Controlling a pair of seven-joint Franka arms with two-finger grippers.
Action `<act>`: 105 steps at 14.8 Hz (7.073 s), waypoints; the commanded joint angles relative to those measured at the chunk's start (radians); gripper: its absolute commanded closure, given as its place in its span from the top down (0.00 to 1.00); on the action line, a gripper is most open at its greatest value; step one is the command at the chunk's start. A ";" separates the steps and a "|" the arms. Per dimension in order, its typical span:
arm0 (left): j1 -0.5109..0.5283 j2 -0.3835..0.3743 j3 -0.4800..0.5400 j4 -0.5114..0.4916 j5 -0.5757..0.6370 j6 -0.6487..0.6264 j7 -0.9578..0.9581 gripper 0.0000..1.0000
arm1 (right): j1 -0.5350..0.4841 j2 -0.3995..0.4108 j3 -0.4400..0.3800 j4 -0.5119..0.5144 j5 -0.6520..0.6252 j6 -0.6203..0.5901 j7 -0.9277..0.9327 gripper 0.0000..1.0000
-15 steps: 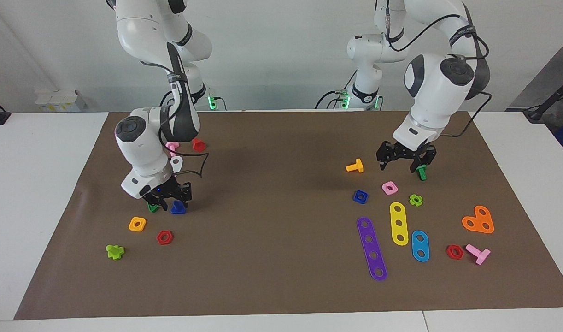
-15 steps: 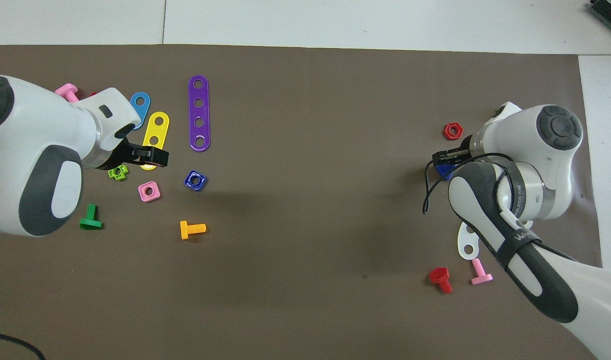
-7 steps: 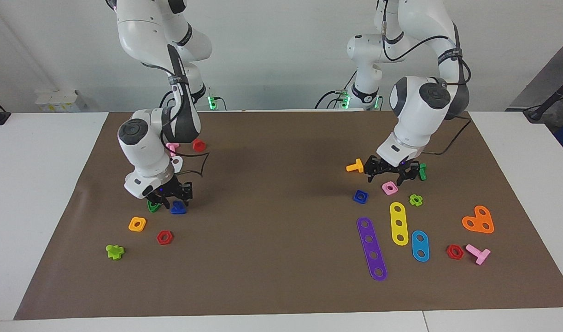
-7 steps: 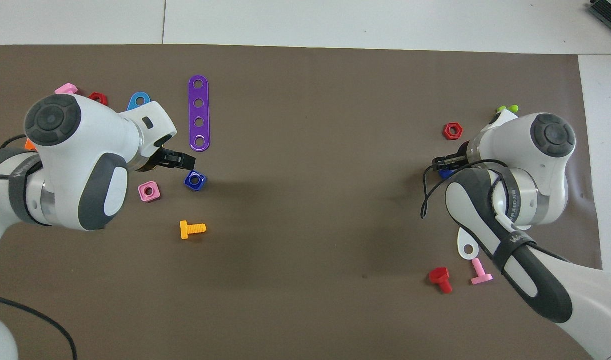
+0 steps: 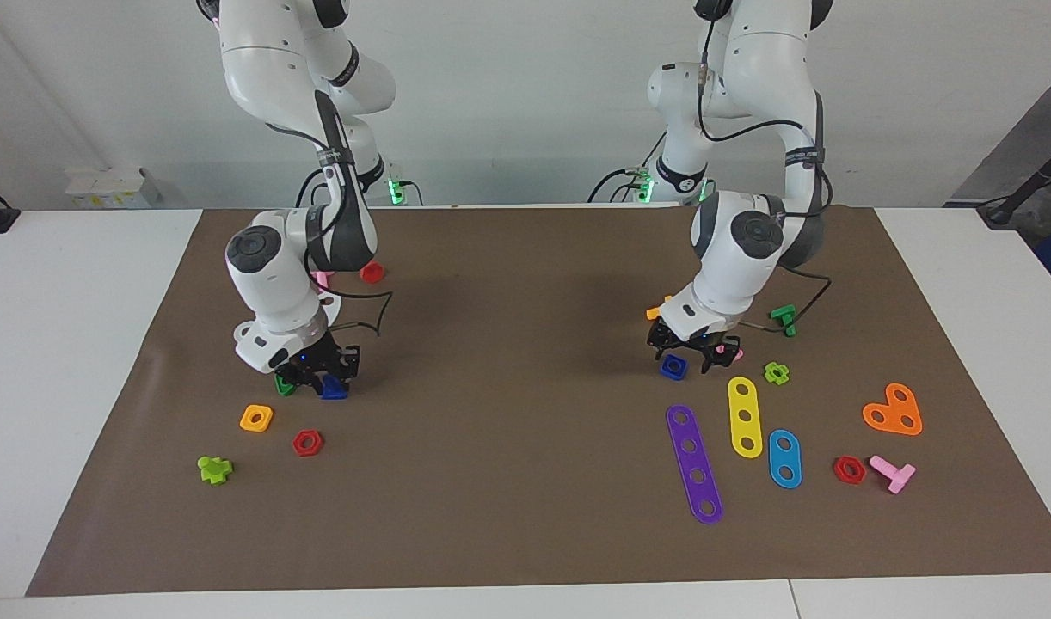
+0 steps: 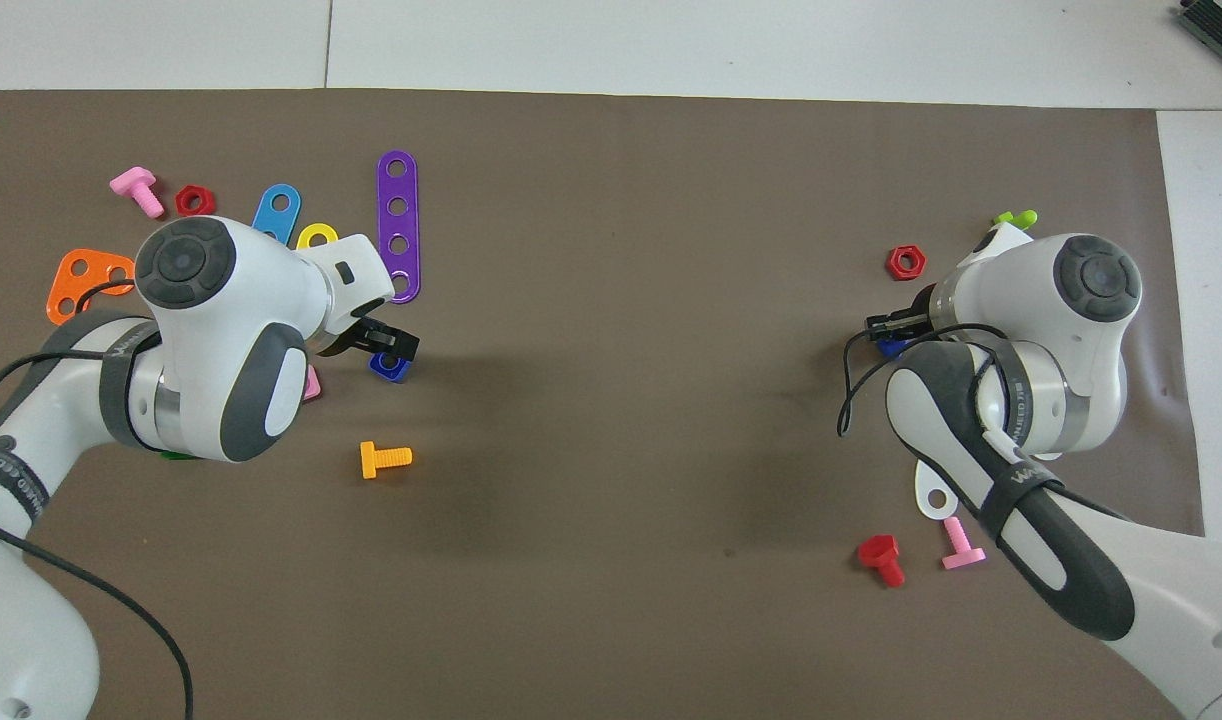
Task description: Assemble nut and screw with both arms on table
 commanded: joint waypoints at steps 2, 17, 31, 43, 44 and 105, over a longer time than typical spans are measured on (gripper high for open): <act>-0.010 0.001 0.013 -0.042 -0.011 0.049 0.091 0.86 | -0.010 -0.003 0.003 -0.012 0.030 0.011 -0.050 0.45; -0.004 0.005 0.013 -0.073 -0.011 0.050 0.178 0.72 | 0.128 0.016 0.004 0.257 0.011 -0.167 0.311 0.00; 0.002 0.012 0.016 -0.005 -0.019 -0.021 0.157 0.22 | 0.508 0.153 0.003 0.317 -0.051 0.007 0.793 0.00; -0.001 0.042 0.019 0.176 -0.093 -0.195 -0.021 0.00 | 0.550 0.130 0.003 0.296 -0.110 -0.010 0.942 1.00; -0.004 0.042 0.017 0.177 -0.094 -0.195 -0.047 0.00 | 0.535 0.092 0.003 0.294 -0.107 -0.057 0.938 1.00; -0.362 0.202 0.022 0.332 -0.113 -0.132 -0.908 0.00 | -0.043 -0.312 -0.003 0.492 0.000 -0.866 0.266 1.00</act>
